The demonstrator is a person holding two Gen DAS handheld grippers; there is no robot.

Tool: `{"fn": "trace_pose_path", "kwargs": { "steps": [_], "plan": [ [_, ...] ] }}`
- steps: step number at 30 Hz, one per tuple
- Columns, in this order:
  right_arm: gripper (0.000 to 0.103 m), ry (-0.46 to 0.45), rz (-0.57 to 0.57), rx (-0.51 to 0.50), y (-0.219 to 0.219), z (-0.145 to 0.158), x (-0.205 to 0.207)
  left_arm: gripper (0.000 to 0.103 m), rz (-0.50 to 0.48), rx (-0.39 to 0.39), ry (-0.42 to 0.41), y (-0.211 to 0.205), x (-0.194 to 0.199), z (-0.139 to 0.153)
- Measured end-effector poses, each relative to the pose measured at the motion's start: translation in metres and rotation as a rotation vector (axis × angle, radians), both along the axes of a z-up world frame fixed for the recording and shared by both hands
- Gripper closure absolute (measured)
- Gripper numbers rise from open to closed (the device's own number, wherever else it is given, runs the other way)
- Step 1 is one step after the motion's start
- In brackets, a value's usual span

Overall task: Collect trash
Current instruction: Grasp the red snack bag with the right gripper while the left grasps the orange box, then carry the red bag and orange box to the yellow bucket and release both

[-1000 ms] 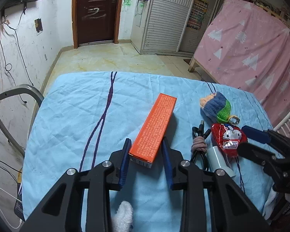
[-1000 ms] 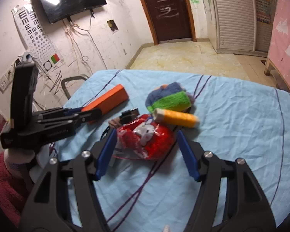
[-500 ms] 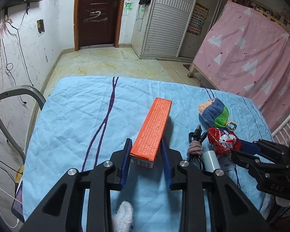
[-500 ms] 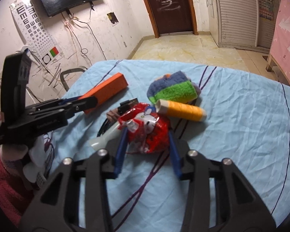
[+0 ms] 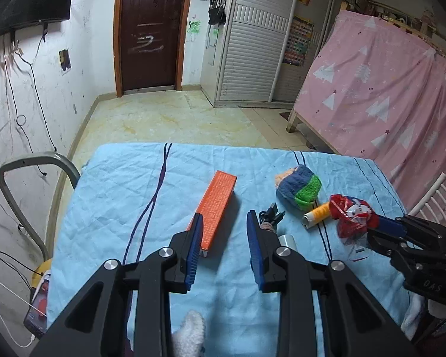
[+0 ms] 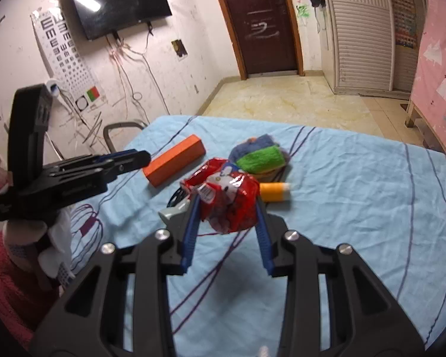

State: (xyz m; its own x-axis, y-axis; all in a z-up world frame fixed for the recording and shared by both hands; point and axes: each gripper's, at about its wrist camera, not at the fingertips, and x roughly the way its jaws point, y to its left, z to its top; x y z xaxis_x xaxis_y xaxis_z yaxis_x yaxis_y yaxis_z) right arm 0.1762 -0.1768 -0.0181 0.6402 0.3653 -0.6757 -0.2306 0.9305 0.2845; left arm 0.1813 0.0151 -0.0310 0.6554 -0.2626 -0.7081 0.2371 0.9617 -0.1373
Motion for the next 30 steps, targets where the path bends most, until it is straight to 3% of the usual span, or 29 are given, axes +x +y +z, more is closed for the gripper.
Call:
{"fn": "trace_pose_path", "kwargs": {
  "steps": [4, 6, 7, 8, 14, 18, 24, 30],
  "plan": [
    [0.069, -0.022, -0.019, 0.008, -0.013, 0.007, -0.010, 0.080, -0.010, 0.032, 0.047, 0.000, 0.016, 0.003],
    [0.069, -0.034, -0.033, 0.016, -0.022, 0.010, -0.015, 0.067, -0.020, 0.032, 0.077, 0.003, 0.028, 0.000],
    [0.069, -0.037, -0.042, 0.021, -0.027, 0.011, -0.017, 0.050, -0.027, 0.031, 0.092, 0.004, 0.033, -0.002],
    [0.069, -0.039, -0.047, 0.024, -0.030, 0.011, -0.018, 0.041, -0.029, 0.033, 0.106, 0.004, 0.038, -0.003],
    [0.069, -0.051, -0.089, 0.041, -0.052, 0.014, -0.026, 0.039, -0.021, 0.110, 0.160, -0.006, 0.060, -0.019],
    [0.068, -0.057, -0.109, 0.047, -0.062, 0.015, -0.030, 0.053, -0.018, 0.149, 0.210, -0.011, 0.067, -0.035],
    [0.068, -0.060, -0.128, 0.054, -0.070, 0.015, -0.034, 0.088, -0.012, 0.161, 0.214, -0.014, 0.068, -0.037],
    [0.068, -0.072, -0.152, 0.061, -0.080, 0.017, -0.039, 0.089, 0.000, 0.154, 0.184, -0.016, 0.064, -0.030]
  ]
}}
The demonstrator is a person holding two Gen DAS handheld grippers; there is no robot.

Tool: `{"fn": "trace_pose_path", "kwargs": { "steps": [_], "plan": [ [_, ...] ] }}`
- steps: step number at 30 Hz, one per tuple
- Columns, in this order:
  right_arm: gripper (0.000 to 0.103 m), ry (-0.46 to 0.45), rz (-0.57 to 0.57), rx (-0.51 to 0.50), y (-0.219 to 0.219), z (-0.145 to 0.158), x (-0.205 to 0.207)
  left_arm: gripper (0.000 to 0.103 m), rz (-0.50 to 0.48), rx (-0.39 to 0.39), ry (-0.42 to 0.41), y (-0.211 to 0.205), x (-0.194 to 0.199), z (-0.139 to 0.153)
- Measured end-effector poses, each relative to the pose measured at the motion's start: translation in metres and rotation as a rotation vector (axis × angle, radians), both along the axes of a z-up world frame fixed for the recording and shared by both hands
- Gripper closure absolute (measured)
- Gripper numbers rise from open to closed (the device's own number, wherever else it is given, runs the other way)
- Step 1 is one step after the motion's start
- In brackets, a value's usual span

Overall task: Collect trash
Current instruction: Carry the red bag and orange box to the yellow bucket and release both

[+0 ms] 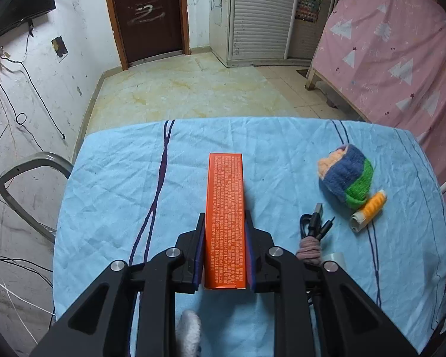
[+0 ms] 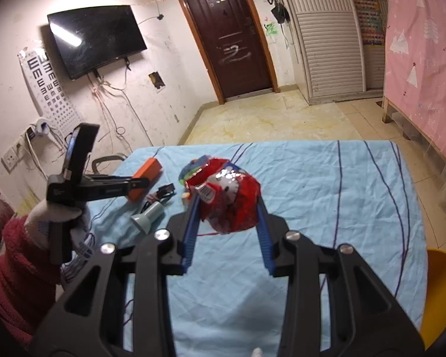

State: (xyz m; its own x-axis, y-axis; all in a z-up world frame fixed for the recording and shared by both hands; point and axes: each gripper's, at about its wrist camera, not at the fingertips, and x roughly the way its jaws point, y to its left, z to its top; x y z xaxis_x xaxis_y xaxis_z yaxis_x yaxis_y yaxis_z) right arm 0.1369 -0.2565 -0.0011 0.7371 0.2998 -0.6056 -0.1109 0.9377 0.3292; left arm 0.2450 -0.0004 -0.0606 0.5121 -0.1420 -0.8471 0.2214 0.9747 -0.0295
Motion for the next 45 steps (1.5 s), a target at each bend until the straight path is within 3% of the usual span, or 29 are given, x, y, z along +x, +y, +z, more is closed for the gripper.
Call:
{"fn": "trace_pose_path", "kwargs": {
  "steps": [9, 23, 34, 45],
  "plan": [
    [0.068, -0.030, -0.055, 0.018, -0.027, 0.007, -0.014, 0.089, -0.044, -0.026, -0.070, -0.027, -0.020, 0.037],
    [0.068, -0.087, -0.174, 0.051, -0.086, 0.016, -0.057, 0.089, -0.210, -0.037, -0.136, -0.133, -0.056, 0.075],
    [0.068, -0.119, -0.325, 0.073, -0.152, 0.015, -0.100, 0.089, -0.391, -0.080, -0.153, -0.233, -0.092, 0.088],
    [0.068, -0.104, -0.442, 0.083, -0.204, -0.001, -0.138, 0.089, -0.544, -0.124, -0.105, -0.319, -0.123, 0.080]
  ]
}}
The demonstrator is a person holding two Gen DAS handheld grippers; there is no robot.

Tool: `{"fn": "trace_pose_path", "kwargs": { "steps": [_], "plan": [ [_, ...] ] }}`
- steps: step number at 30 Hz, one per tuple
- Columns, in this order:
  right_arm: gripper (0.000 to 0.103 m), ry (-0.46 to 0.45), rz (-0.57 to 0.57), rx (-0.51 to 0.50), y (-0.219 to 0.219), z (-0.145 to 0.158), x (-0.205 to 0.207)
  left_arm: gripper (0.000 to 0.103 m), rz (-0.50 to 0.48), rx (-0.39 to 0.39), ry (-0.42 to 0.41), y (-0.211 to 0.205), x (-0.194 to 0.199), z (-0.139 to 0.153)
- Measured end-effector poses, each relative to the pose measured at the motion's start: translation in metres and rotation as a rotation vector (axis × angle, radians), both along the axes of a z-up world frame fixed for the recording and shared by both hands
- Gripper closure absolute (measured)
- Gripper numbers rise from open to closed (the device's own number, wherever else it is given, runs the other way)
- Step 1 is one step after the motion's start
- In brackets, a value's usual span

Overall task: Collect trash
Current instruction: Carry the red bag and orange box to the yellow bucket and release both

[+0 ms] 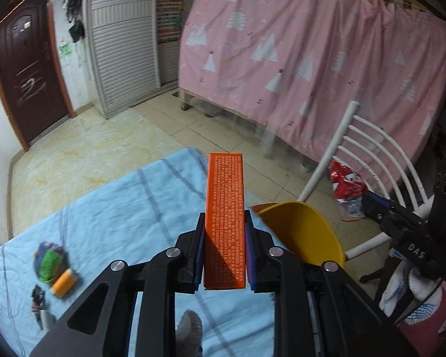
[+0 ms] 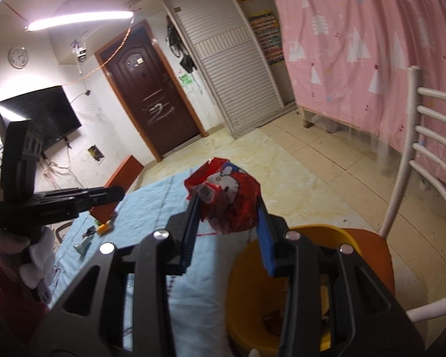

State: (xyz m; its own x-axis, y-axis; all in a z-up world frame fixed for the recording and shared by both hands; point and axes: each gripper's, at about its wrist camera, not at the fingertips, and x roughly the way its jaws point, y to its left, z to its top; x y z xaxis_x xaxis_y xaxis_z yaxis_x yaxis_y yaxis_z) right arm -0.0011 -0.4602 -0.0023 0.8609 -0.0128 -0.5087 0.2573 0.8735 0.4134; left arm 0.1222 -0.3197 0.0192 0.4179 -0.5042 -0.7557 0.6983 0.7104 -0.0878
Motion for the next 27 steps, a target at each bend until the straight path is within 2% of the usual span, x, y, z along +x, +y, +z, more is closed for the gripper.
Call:
{"fn": "trace_pose_path", "kwargs": {
  "steps": [3, 5, 7, 8, 15, 22, 27],
  "plan": [
    [0.068, 0.019, -0.022, 0.005, -0.012, -0.009, -0.005, 0.089, -0.036, -0.005, 0.017, -0.018, -0.009, -0.003],
    [0.061, 0.050, -0.027, 0.003, -0.015, -0.017, -0.003, 0.089, -0.058, -0.015, 0.038, -0.027, -0.012, -0.006],
    [0.040, 0.077, -0.036, 0.000, -0.021, -0.025, -0.001, 0.089, -0.070, -0.019, 0.050, -0.035, -0.014, -0.009],
    [0.038, 0.089, -0.046, 0.002, -0.024, -0.030, 0.000, 0.089, -0.076, -0.018, 0.056, -0.040, -0.015, -0.011],
    [0.038, 0.075, -0.082, 0.032, -0.041, -0.039, -0.010, 0.089, -0.115, 0.000, 0.077, -0.067, -0.019, -0.024],
    [0.038, 0.050, -0.112, 0.046, -0.050, -0.035, -0.022, 0.087, -0.128, -0.033, 0.129, -0.085, -0.016, -0.032],
    [0.038, 0.044, -0.111, 0.049, -0.052, -0.035, -0.023, 0.072, -0.122, -0.031, 0.132, -0.090, -0.017, -0.034]
  ]
}}
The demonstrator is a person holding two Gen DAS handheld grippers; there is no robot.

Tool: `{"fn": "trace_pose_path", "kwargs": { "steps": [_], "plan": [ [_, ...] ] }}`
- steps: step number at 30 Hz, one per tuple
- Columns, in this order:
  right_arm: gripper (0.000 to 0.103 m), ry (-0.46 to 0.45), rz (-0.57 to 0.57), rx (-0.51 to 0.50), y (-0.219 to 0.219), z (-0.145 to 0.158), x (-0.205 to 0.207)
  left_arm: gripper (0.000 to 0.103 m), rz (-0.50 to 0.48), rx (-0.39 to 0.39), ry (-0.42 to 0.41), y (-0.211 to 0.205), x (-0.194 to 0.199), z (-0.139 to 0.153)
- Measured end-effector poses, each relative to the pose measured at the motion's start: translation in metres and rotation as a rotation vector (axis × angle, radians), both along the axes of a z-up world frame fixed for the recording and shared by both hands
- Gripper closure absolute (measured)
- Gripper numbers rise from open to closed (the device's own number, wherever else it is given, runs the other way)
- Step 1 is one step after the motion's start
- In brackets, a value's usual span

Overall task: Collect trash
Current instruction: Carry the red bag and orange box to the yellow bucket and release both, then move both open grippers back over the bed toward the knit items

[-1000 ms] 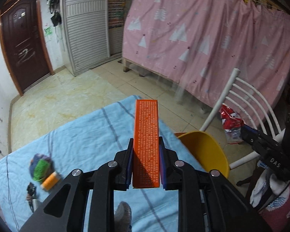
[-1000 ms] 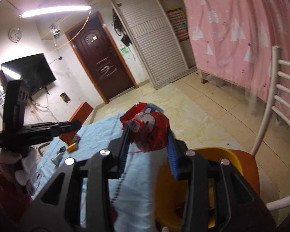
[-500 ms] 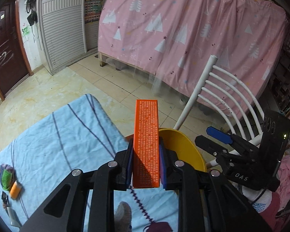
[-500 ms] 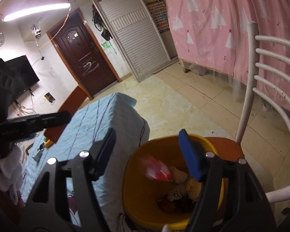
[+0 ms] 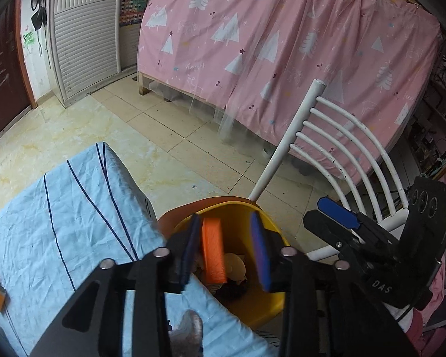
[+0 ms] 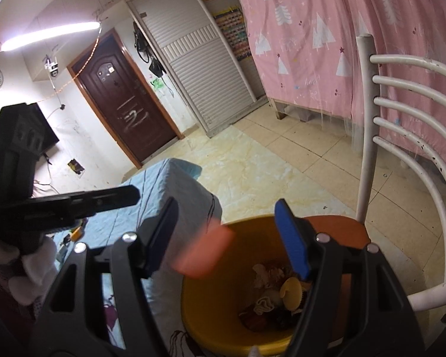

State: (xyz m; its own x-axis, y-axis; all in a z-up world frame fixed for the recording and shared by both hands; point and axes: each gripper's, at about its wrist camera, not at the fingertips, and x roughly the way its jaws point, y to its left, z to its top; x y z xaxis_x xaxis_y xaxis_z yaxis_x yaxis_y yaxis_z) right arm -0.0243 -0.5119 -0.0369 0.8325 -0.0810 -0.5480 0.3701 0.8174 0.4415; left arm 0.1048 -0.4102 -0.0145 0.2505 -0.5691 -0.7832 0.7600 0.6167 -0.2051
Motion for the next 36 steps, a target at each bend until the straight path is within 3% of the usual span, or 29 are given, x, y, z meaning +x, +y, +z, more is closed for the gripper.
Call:
{"fn": "trace_pose_path", "kwargs": {
  "steps": [7, 13, 28, 36],
  "plan": [
    [0.038, 0.009, 0.029, -0.019, 0.012, 0.005, 0.010, 0.070, 0.003, -0.014, -0.015, 0.009, -0.002, 0.008],
    [0.038, 0.018, 0.064, -0.050, 0.031, 0.016, 0.023, 0.070, 0.033, -0.043, -0.040, 0.041, 0.001, 0.020],
    [0.038, 0.039, 0.249, -0.126, 0.119, 0.037, 0.091, 0.069, 0.245, -0.062, -0.099, 0.176, 0.041, 0.034],
    [0.038, 0.054, 0.360, -0.137, 0.168, 0.041, 0.126, 0.064, 0.373, -0.007, -0.127, 0.255, 0.069, 0.023]
  ]
}}
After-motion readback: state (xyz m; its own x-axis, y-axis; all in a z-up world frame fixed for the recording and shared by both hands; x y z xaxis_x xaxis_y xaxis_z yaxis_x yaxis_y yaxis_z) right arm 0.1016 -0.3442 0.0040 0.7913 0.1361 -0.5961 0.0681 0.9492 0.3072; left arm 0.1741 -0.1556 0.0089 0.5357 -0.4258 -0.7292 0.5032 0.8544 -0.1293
